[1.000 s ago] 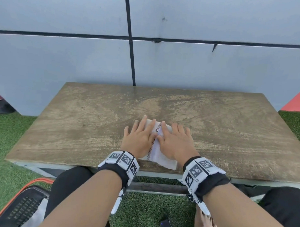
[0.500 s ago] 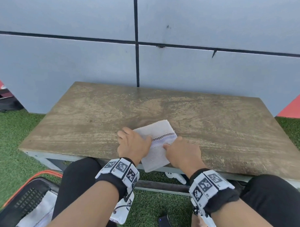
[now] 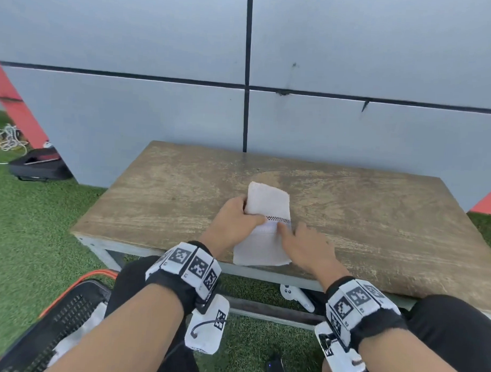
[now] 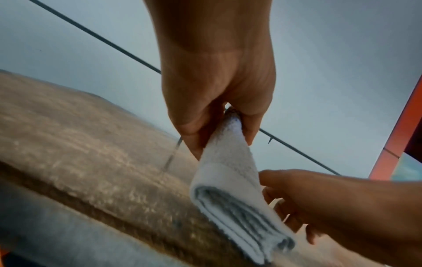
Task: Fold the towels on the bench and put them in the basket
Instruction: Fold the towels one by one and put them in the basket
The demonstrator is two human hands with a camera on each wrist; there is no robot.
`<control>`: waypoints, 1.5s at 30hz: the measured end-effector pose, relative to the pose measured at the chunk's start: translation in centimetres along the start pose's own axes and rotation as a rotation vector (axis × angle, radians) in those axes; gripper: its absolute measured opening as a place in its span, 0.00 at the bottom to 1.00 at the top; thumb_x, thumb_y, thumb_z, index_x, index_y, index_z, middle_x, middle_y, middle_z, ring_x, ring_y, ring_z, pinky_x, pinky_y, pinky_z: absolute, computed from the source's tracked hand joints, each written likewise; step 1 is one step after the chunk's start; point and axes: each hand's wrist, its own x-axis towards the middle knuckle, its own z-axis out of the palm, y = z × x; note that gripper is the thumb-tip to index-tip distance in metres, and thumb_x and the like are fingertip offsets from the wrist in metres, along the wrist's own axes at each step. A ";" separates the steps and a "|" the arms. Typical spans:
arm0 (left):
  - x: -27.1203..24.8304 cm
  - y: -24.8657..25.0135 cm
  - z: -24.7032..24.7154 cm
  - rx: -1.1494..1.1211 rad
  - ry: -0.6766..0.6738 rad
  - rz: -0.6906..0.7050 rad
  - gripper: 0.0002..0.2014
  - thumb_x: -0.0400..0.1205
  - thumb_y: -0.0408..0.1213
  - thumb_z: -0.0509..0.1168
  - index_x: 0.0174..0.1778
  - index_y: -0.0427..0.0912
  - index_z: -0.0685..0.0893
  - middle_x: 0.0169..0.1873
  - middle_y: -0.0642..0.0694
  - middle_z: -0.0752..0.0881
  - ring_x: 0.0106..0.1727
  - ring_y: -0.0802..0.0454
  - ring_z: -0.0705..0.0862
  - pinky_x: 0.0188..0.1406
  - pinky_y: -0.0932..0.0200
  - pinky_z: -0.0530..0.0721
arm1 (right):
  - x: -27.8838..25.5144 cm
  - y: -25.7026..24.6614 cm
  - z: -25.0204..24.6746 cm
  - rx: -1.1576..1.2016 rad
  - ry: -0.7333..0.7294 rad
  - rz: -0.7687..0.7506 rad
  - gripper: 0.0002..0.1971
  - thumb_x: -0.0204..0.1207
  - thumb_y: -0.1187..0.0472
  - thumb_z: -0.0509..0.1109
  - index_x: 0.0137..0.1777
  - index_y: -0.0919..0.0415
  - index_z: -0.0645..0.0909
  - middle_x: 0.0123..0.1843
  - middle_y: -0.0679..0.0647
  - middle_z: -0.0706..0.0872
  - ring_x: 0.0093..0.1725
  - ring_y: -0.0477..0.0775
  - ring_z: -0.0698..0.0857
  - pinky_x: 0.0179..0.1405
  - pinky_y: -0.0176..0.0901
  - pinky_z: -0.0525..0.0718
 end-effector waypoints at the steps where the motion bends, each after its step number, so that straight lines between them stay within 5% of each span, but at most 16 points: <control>1: -0.3 0.5 -0.8 -0.027 0.012 0.015 0.16 0.81 0.35 0.72 0.64 0.45 0.82 0.53 0.51 0.89 0.47 0.59 0.86 0.37 0.64 0.79 | 0.1 -0.5 0.0 0.114 -0.006 -0.040 0.41 0.78 0.26 0.40 0.72 0.56 0.73 0.68 0.57 0.83 0.65 0.62 0.82 0.70 0.63 0.75; 6: -2.8 -0.2 -5.4 -0.231 0.182 -0.025 0.15 0.78 0.33 0.73 0.61 0.47 0.84 0.50 0.51 0.90 0.52 0.51 0.90 0.49 0.52 0.87 | -0.3 -4.9 0.2 0.595 -0.163 -0.140 0.18 0.87 0.44 0.56 0.68 0.53 0.74 0.64 0.46 0.81 0.58 0.47 0.82 0.53 0.47 0.78; 9: -4.8 -2.9 -8.8 -0.352 0.356 -0.073 0.15 0.77 0.34 0.74 0.60 0.47 0.83 0.48 0.51 0.90 0.48 0.53 0.91 0.39 0.58 0.87 | -0.6 -8.6 2.0 0.691 -0.219 -0.198 0.10 0.83 0.55 0.64 0.62 0.51 0.76 0.60 0.48 0.83 0.53 0.46 0.83 0.50 0.48 0.81; 11: -6.6 -5.2 -11.1 -0.404 0.488 -0.123 0.14 0.78 0.33 0.74 0.59 0.47 0.83 0.47 0.53 0.89 0.43 0.58 0.90 0.34 0.63 0.85 | -0.9 -11.4 3.6 0.696 -0.274 -0.259 0.12 0.82 0.59 0.65 0.64 0.51 0.74 0.58 0.47 0.82 0.52 0.44 0.82 0.44 0.46 0.79; 14: -8.9 -9.3 -14.3 -0.466 0.666 -0.223 0.20 0.76 0.34 0.75 0.65 0.46 0.83 0.53 0.48 0.90 0.52 0.48 0.90 0.48 0.52 0.88 | -1.5 -15.7 6.5 0.667 -0.352 -0.396 0.15 0.83 0.59 0.67 0.68 0.52 0.70 0.58 0.46 0.81 0.51 0.42 0.82 0.40 0.42 0.77; 17: -10.6 -14.0 -17.2 -0.523 0.830 -0.316 0.19 0.77 0.35 0.75 0.64 0.45 0.82 0.54 0.47 0.90 0.52 0.47 0.89 0.46 0.52 0.87 | -2.0 -19.5 10.6 0.593 -0.407 -0.521 0.20 0.84 0.58 0.70 0.71 0.50 0.67 0.60 0.44 0.81 0.53 0.40 0.83 0.44 0.39 0.79; 20: -12.1 -19.3 -19.1 -0.524 0.949 -0.404 0.16 0.79 0.37 0.74 0.61 0.43 0.81 0.52 0.45 0.89 0.50 0.47 0.89 0.44 0.52 0.86 | -2.3 -22.7 15.6 0.512 -0.447 -0.617 0.25 0.82 0.59 0.71 0.74 0.46 0.63 0.63 0.47 0.83 0.57 0.47 0.85 0.54 0.47 0.81; 22: -13.2 -22.9 -19.8 -0.490 0.997 -0.484 0.14 0.80 0.39 0.73 0.59 0.42 0.80 0.52 0.45 0.88 0.50 0.47 0.88 0.42 0.53 0.83 | -2.4 -24.5 19.1 0.448 -0.468 -0.659 0.30 0.82 0.61 0.71 0.79 0.48 0.60 0.65 0.51 0.84 0.59 0.52 0.84 0.52 0.46 0.78; 26: -14.8 -29.8 -20.3 -0.483 1.014 -0.679 0.15 0.84 0.41 0.70 0.61 0.39 0.76 0.51 0.42 0.86 0.48 0.46 0.86 0.42 0.52 0.82 | -2.4 -26.7 26.3 0.289 -0.532 -0.748 0.37 0.82 0.62 0.70 0.84 0.46 0.54 0.67 0.60 0.82 0.58 0.58 0.83 0.51 0.45 0.75; 30: -15.9 -35.9 -19.5 -0.475 0.945 -0.894 0.16 0.84 0.33 0.67 0.66 0.33 0.74 0.41 0.43 0.82 0.38 0.51 0.80 0.32 0.59 0.77 | -2.5 -26.7 32.6 0.159 -0.614 -0.818 0.37 0.83 0.64 0.66 0.85 0.41 0.52 0.72 0.60 0.78 0.70 0.61 0.79 0.67 0.53 0.78; 34: -16.9 -39.9 -17.7 -0.440 0.947 -1.034 0.23 0.82 0.28 0.67 0.69 0.36 0.65 0.46 0.42 0.77 0.40 0.55 0.76 0.30 0.60 0.74 | -2.4 -25.9 37.0 0.027 -0.697 -0.822 0.27 0.84 0.67 0.63 0.74 0.40 0.60 0.58 0.56 0.77 0.52 0.60 0.83 0.54 0.59 0.84; 37: -16.8 -42.1 -16.3 -0.437 0.888 -1.063 0.17 0.82 0.26 0.65 0.61 0.45 0.68 0.36 0.45 0.76 0.31 0.55 0.73 0.24 0.62 0.71 | -1.7 -26.0 39.2 -0.135 -0.709 -0.794 0.21 0.83 0.71 0.60 0.65 0.44 0.65 0.55 0.53 0.72 0.41 0.58 0.81 0.44 0.59 0.84; 42: -15.4 -44.3 -15.3 -0.496 0.882 -1.048 0.07 0.82 0.26 0.66 0.46 0.44 0.82 0.34 0.45 0.82 0.31 0.51 0.75 0.27 0.59 0.74 | -0.5 -26.1 42.1 -0.240 -0.739 -0.732 0.27 0.79 0.71 0.62 0.76 0.53 0.66 0.69 0.58 0.70 0.63 0.62 0.78 0.58 0.57 0.83; 45: -14.7 -45.1 -15.1 -0.530 0.817 -1.044 0.09 0.83 0.28 0.67 0.53 0.45 0.87 0.39 0.43 0.86 0.34 0.51 0.79 0.38 0.52 0.82 | -0.1 -25.4 43.0 -0.310 -0.795 -0.666 0.32 0.79 0.68 0.63 0.83 0.57 0.59 0.77 0.60 0.65 0.71 0.63 0.75 0.60 0.55 0.81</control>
